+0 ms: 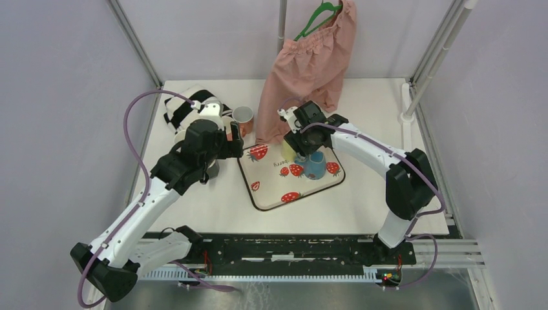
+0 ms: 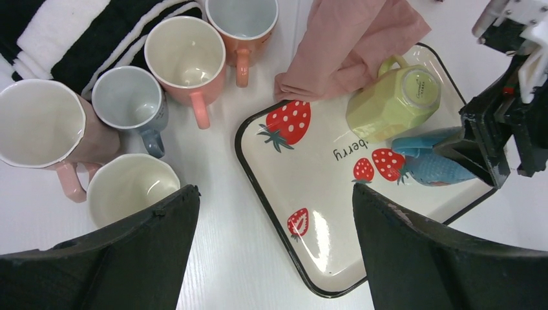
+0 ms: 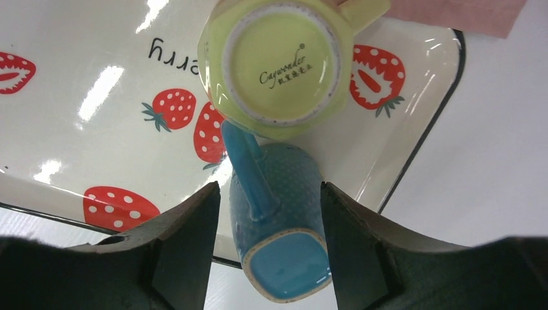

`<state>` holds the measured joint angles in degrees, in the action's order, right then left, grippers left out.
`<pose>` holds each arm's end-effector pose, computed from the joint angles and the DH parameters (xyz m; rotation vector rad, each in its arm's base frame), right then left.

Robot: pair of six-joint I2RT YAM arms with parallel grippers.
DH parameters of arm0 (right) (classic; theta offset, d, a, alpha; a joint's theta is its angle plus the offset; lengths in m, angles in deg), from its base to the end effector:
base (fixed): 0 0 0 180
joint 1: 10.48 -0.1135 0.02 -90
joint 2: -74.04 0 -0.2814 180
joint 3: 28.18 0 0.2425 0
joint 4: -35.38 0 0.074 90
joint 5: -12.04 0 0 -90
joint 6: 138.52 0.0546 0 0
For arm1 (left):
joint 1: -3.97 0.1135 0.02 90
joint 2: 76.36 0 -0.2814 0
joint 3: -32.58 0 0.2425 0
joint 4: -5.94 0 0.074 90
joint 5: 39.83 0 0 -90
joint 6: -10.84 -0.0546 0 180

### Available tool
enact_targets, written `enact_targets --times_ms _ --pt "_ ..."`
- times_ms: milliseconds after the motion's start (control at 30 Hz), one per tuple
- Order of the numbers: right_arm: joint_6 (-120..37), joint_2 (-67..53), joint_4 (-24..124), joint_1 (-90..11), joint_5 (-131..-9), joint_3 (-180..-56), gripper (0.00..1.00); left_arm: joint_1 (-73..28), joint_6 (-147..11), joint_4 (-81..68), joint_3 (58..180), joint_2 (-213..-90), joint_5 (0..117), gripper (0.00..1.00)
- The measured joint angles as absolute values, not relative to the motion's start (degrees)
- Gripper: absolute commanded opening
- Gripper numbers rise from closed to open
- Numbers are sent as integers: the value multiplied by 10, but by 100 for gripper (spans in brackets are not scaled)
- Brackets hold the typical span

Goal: Turn the mug right side up
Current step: Turn over the cup on the tray.

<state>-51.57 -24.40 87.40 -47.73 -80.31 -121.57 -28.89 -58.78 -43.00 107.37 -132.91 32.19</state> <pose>0.2981 0.2238 0.2626 -0.8724 2.4229 0.1733 0.1801 -0.0963 0.3599 0.0398 2.0861 -0.2361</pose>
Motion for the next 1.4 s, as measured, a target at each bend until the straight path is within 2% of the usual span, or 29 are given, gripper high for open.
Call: enact_targets --times_ms 400,833,1400 --pt "-558 -282 901 -477 -740 -1239 52 -289 -575 -430 1065 -1315 307 94" --pt "-589 -292 918 -489 -716 -1239 52 -289 -574 -430 1065 -1323 307 94" --pt "-644 -268 954 -558 -637 -1226 50 -289 -574 -433 1058 -1323 297 94"
